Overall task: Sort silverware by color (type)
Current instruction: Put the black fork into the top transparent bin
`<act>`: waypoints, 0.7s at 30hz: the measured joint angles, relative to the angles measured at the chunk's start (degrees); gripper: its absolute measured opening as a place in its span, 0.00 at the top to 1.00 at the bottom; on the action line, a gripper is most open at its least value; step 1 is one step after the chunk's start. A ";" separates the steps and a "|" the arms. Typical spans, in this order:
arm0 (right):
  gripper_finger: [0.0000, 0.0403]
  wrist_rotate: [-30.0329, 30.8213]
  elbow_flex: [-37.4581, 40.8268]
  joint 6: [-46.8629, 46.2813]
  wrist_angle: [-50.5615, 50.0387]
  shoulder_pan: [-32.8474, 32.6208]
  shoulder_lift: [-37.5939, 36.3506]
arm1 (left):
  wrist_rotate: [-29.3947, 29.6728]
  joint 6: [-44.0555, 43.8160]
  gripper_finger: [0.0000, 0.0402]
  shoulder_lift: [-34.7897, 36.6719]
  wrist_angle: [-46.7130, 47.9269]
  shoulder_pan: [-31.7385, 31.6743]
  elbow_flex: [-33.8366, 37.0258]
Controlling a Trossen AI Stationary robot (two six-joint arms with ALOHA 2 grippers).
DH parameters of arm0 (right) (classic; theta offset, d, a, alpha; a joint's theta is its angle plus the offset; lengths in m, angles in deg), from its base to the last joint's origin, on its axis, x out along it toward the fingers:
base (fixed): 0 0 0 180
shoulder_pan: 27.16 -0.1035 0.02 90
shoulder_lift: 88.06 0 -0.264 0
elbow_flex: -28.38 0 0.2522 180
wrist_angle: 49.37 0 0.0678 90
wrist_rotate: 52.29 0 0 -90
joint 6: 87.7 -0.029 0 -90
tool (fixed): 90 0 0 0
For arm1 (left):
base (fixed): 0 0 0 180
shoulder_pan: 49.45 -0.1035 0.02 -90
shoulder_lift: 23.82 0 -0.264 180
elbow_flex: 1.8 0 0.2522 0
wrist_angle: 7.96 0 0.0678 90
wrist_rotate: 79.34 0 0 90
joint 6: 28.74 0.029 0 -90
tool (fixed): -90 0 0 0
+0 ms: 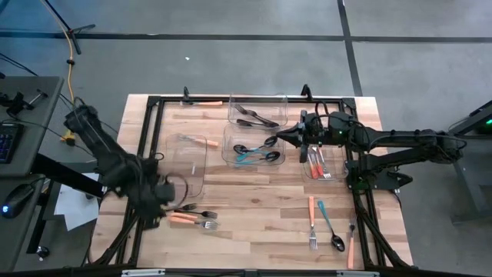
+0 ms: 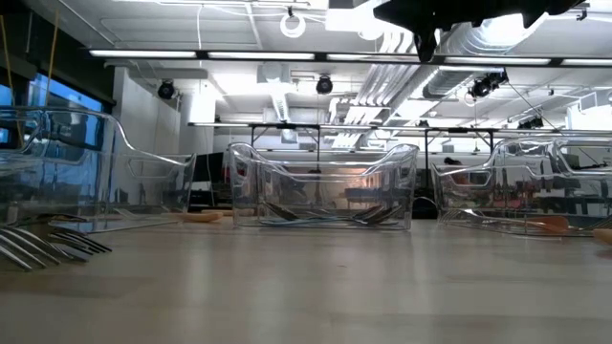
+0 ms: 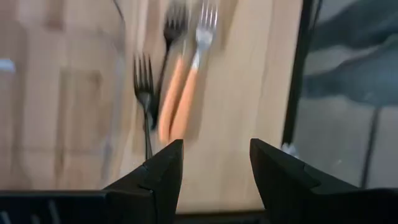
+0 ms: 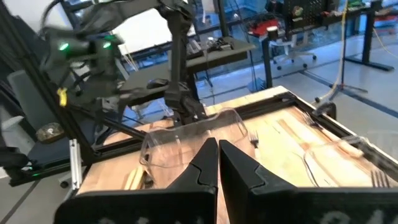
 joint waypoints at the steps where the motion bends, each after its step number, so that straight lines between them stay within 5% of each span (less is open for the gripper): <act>1: 1.00 0.02 0.00 -0.11 -0.36 0.16 0.00 | 0.17 -1.55 0.57 -0.89 -0.78 2.22 1.01; 9: 1.00 0.00 0.00 -0.11 -0.62 1.56 0.00 | 5.66 -16.69 0.57 -2.76 -12.40 14.31 12.74; 14: 1.00 0.01 0.00 -0.11 -0.87 2.23 0.00 | 6.25 -24.77 0.57 -2.74 -14.08 15.21 20.05; 21: 1.00 0.02 0.00 -0.31 -1.04 2.30 0.00 | 6.25 -25.13 0.57 -2.76 -15.06 15.21 24.27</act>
